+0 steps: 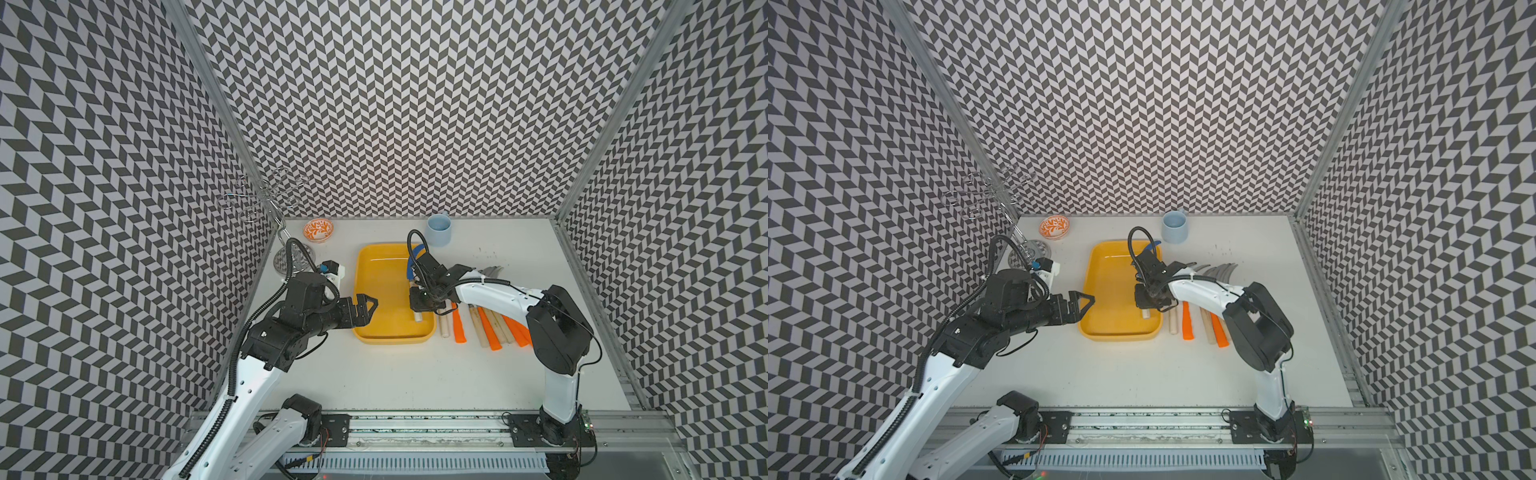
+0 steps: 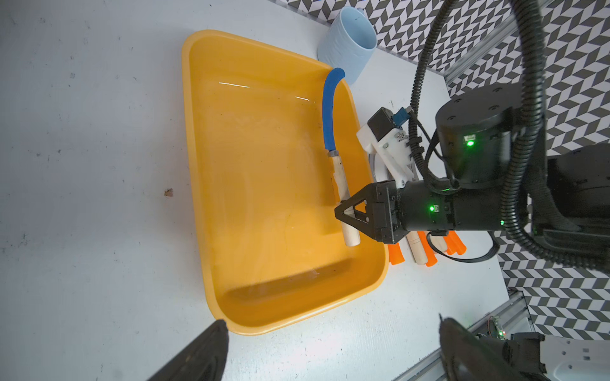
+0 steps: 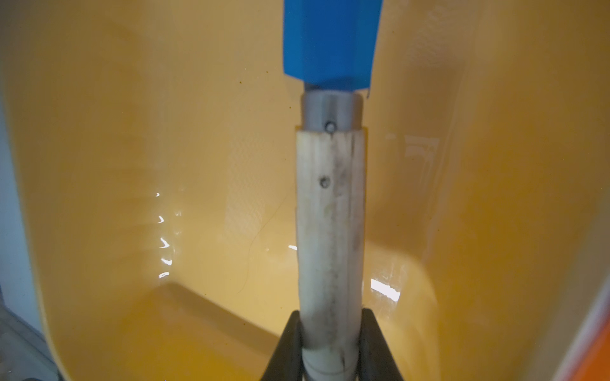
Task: Put small sickles into storage boxes
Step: Place the sickle in the storage box.
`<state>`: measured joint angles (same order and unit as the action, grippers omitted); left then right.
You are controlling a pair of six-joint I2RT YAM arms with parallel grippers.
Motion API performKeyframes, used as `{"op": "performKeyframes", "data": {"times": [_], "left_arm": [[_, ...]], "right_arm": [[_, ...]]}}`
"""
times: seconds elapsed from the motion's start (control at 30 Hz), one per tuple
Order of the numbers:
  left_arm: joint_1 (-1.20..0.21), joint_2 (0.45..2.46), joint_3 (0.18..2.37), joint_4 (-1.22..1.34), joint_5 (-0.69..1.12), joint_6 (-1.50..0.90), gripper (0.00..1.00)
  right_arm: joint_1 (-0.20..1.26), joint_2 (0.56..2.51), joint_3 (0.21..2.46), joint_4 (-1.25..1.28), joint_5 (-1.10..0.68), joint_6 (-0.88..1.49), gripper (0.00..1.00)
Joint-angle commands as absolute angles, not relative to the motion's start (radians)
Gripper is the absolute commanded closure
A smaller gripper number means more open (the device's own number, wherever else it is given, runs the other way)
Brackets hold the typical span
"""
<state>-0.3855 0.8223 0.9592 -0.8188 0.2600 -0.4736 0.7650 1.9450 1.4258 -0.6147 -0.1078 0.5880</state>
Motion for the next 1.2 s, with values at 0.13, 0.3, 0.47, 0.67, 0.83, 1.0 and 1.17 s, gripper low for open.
{"op": "performKeyframes", "data": {"times": [0.13,0.3,0.47,0.67,0.83,1.0,1.17], "left_arm": [[-0.382,0.802,0.985,-0.874,0.25,-0.477,0.0],[-0.382,0.798,0.989,-0.887,0.25,-0.476,0.0],[-0.382,0.796,0.987,-0.892,0.25,-0.474,0.0],[-0.381,0.797,0.981,-0.889,0.253,-0.471,0.0],[-0.381,0.804,0.987,-0.889,0.254,-0.466,0.0],[-0.382,0.811,1.004,-0.892,0.249,-0.465,0.0],[-0.381,0.813,1.01,-0.894,0.245,-0.463,0.0]], "right_arm": [[0.807,2.012,1.419,-0.559,-0.02,0.585,1.0],[0.829,2.036,1.434,-0.566,0.016,0.583,1.0],[0.854,2.055,1.458,-0.588,0.044,0.567,1.0],[0.892,2.083,1.493,-0.607,0.056,0.563,1.0],[0.897,2.101,1.499,-0.619,0.052,0.573,1.0],[0.893,2.102,1.5,-0.64,0.03,0.575,0.9],[0.89,2.09,1.511,-0.647,-0.01,0.556,0.71]]}}
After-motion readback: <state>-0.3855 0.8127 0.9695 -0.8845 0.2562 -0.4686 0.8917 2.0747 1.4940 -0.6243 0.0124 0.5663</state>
